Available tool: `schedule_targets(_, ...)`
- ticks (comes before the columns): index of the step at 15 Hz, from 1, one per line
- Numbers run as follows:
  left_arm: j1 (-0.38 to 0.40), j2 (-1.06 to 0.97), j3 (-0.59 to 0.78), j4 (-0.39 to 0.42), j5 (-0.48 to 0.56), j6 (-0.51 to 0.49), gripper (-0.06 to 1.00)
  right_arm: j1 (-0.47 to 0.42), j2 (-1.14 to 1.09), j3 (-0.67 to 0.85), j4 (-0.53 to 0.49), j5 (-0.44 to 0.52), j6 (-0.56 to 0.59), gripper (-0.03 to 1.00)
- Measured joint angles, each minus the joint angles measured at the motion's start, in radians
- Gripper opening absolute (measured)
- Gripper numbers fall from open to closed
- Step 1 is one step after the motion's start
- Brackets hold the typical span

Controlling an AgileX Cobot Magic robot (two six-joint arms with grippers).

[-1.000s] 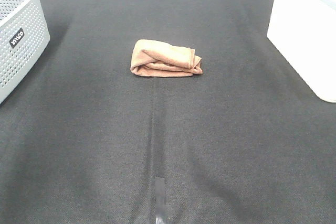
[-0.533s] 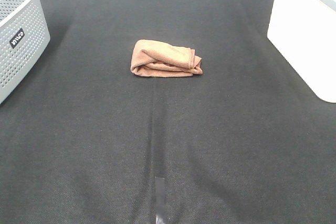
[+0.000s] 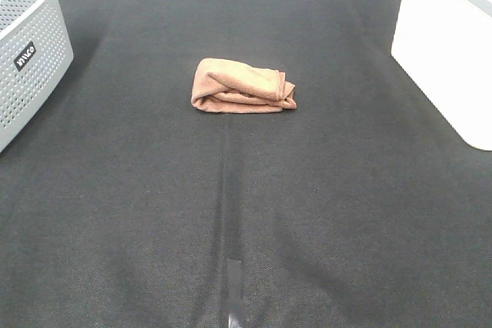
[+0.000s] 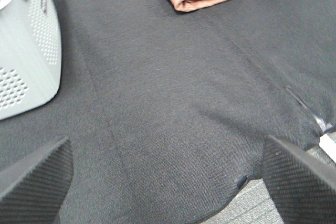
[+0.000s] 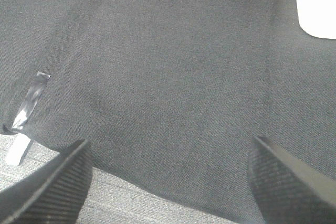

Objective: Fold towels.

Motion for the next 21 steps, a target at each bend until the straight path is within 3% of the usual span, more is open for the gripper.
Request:
schedule_targets(14, 0.000, -0.001, 0.000, 0.017, -0.001, 0.040, 0.90, -0.009, 0.000, 0.000, 0.006, 0.000, -0.001, 0.76)
schedule_targets(16, 0.056, -0.001, 0.000, 0.017, -0.001, 0.040, 0.90, -0.064, 0.000, 0.000, 0.014, 0.000, -0.001, 0.76)
schedule_targets(19, 0.199, -0.001, 0.000, 0.017, -0.001, 0.040, 0.90, -0.162, -0.038, 0.000, 0.019, -0.001, -0.001, 0.76)
schedule_targets(21, 0.278, -0.001, 0.000, 0.018, -0.001, 0.040, 0.90, -0.175, -0.096, 0.000, 0.021, -0.001, -0.001, 0.76)
